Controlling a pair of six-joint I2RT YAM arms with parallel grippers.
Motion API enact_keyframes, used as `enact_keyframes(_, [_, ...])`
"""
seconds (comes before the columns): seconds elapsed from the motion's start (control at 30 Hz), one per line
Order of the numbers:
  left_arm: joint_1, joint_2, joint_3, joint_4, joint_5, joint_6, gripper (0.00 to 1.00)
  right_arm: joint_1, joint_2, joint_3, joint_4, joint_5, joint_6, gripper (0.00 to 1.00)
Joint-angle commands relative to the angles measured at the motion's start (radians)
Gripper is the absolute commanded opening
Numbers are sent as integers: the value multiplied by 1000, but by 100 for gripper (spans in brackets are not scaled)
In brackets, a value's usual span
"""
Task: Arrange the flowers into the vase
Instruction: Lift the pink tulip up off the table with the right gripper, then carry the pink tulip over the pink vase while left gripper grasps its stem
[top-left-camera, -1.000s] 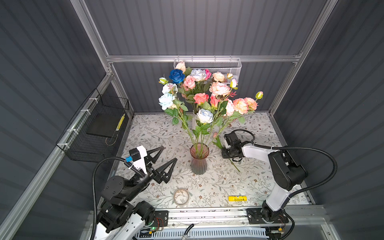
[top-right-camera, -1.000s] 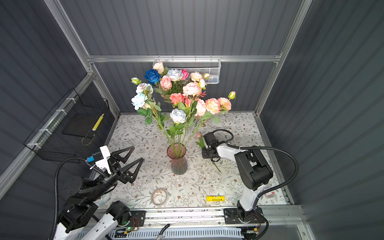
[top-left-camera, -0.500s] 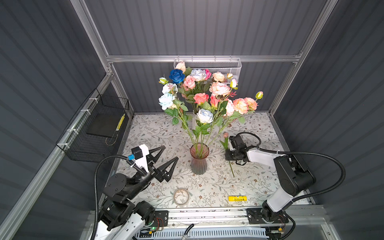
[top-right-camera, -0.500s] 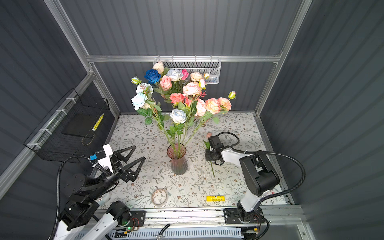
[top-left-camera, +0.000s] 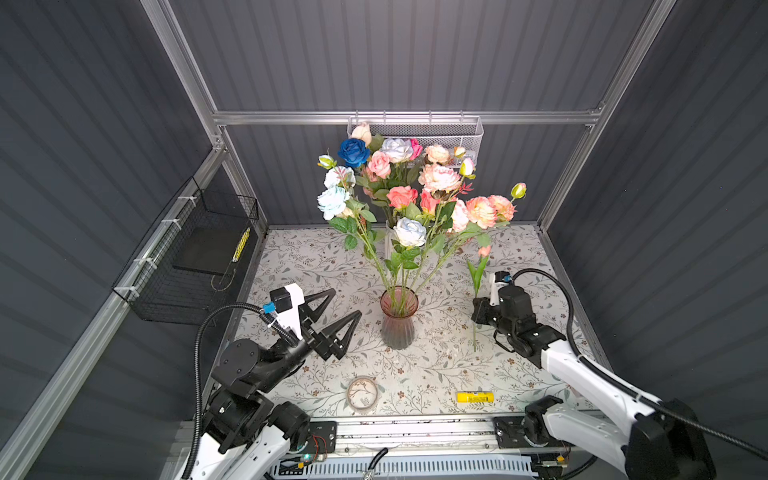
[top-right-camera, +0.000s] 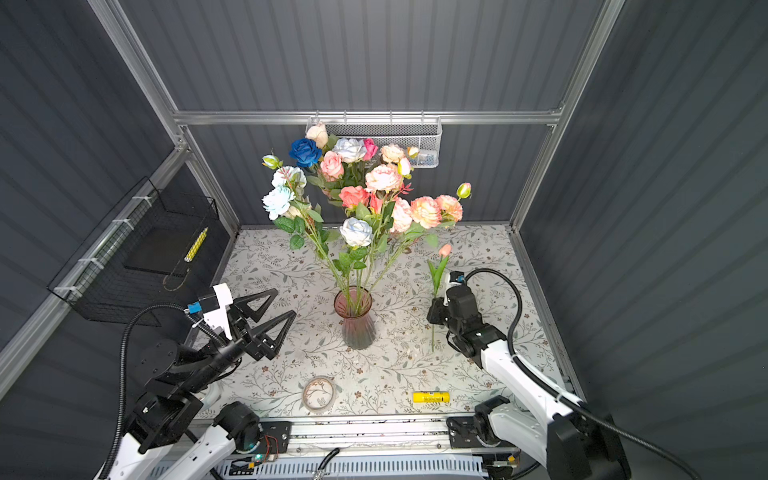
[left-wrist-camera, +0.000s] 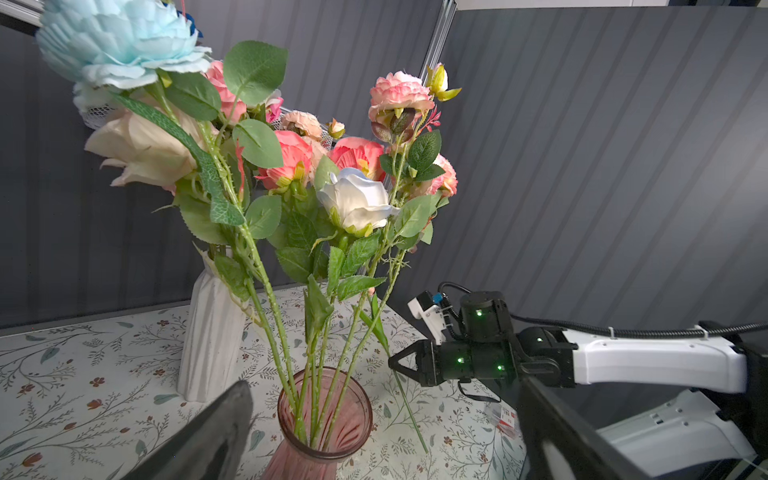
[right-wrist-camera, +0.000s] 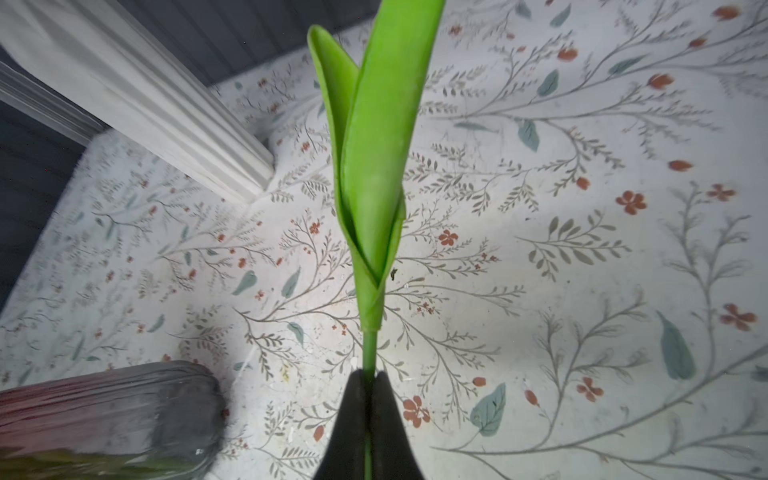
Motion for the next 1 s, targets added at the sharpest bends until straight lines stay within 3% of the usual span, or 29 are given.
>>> enact_keyframes(0.0, [-2, 6, 38, 35, 21, -11, 100, -5, -165, -26, -27, 50, 34, 0])
enact_keyframes(0.23, [-2, 46, 70, 29, 47, -8, 100, -5, -522, -15, -113, 80, 43, 0])
enact_keyframes(0.5, [-2, 76, 109, 36, 108, 14, 100, -4, -719, 76, -137, 45, 43, 0])
enact_keyframes(0.6, [-2, 100, 133, 37, 168, 24, 100, -4, -738, 119, -95, -51, 25, 0])
enact_keyframes(0.7, [-2, 141, 167, 41, 251, 36, 99, -3, -696, 183, -51, -226, 5, 0])
enact_keyframes(0.87, [-2, 242, 232, 80, 432, 38, 95, -2, -531, 289, 31, -520, 53, 0])
enact_keyframes(0.97, [-2, 306, 261, 127, 516, 16, 94, 35, -439, 336, 103, -598, 100, 0])
